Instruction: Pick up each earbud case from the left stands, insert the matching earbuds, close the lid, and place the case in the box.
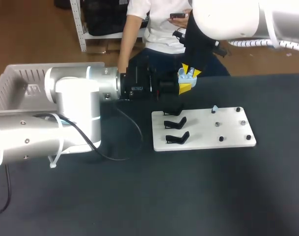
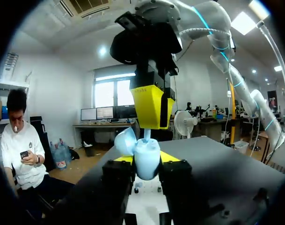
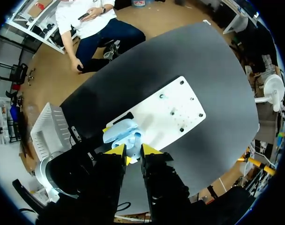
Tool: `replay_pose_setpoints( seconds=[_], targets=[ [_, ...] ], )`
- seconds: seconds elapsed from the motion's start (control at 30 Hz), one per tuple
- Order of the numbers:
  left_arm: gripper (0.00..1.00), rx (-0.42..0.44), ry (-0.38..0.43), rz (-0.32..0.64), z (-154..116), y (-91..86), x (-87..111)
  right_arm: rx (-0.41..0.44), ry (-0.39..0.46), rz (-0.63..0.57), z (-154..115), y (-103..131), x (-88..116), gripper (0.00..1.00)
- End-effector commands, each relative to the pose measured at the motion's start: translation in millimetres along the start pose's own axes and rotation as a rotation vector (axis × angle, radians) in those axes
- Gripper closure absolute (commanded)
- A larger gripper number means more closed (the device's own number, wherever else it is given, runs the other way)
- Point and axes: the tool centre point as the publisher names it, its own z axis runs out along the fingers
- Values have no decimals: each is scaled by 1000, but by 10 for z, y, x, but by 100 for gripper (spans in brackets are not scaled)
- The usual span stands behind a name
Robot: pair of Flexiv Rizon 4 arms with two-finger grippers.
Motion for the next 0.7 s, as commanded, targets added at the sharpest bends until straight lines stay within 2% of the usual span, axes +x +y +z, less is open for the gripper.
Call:
replay_pose_setpoints(
  seconds=[0.03, 0.7],
  targets=[
    [100, -4, -6, 5, 0, -8, 14, 1, -1, 1, 8, 13, -11, 100],
    [100, -4, -6, 5, 0, -8, 14, 10, 4, -3, 51, 1, -42, 100]
  ],
)
